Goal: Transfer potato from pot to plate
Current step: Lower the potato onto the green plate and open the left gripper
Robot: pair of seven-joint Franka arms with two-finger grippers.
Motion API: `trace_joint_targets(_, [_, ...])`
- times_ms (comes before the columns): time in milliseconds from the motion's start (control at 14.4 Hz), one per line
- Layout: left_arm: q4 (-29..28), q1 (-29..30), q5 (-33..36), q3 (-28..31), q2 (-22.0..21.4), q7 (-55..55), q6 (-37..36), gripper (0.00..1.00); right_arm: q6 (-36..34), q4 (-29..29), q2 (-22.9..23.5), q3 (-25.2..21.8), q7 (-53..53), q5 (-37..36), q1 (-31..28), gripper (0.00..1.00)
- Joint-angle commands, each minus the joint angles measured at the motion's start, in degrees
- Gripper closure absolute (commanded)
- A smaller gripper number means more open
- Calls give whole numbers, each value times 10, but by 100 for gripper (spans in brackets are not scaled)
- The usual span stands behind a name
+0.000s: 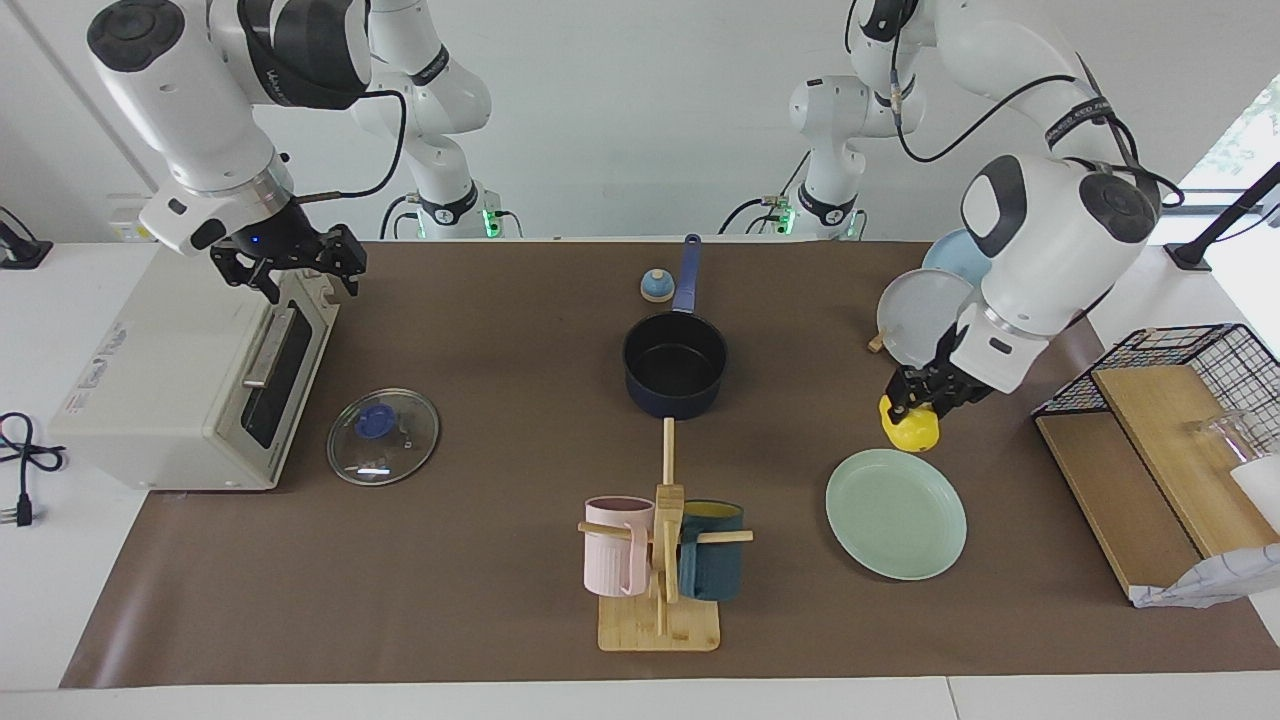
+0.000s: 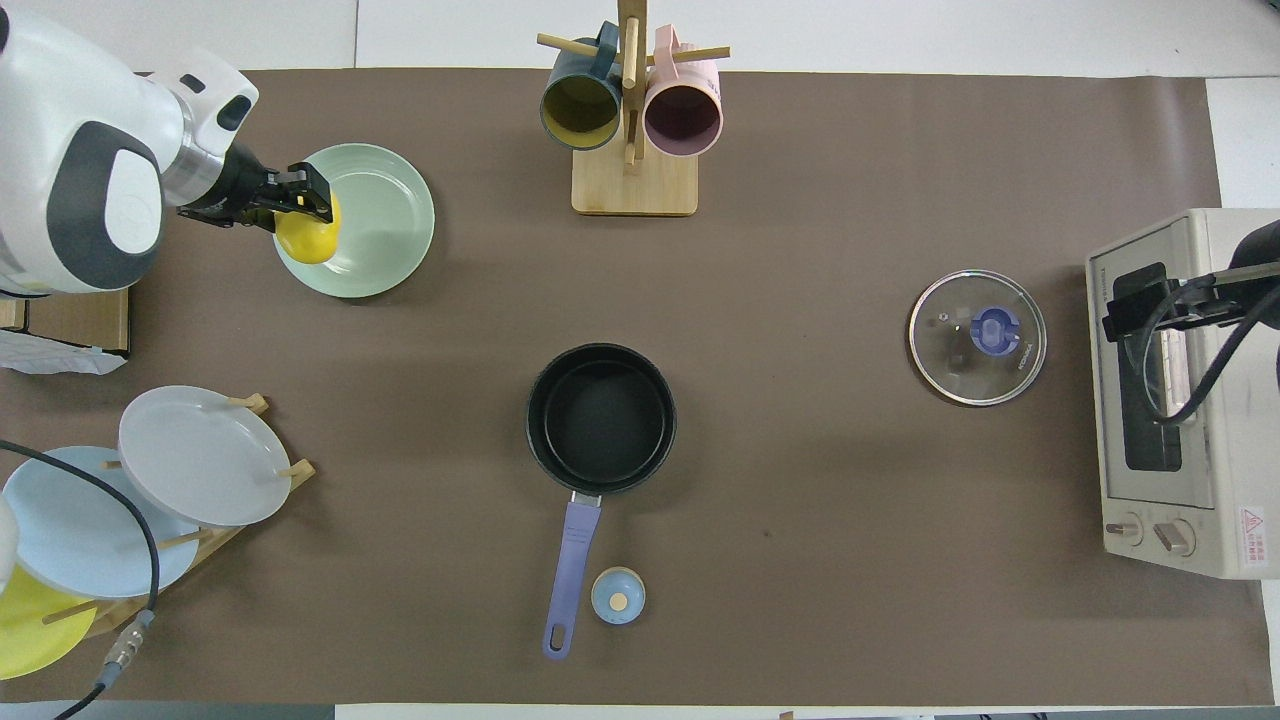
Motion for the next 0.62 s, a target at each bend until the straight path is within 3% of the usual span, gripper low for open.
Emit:
trace_joint_targets(0, [16, -3, 27, -3, 42, 2, 46, 100, 6, -2, -5, -3, 22, 3, 9, 0])
trace_joint_targets(554, [-32, -8, 34, -3, 48, 3, 103, 100, 5, -2, -7, -4, 54, 3, 9, 0])
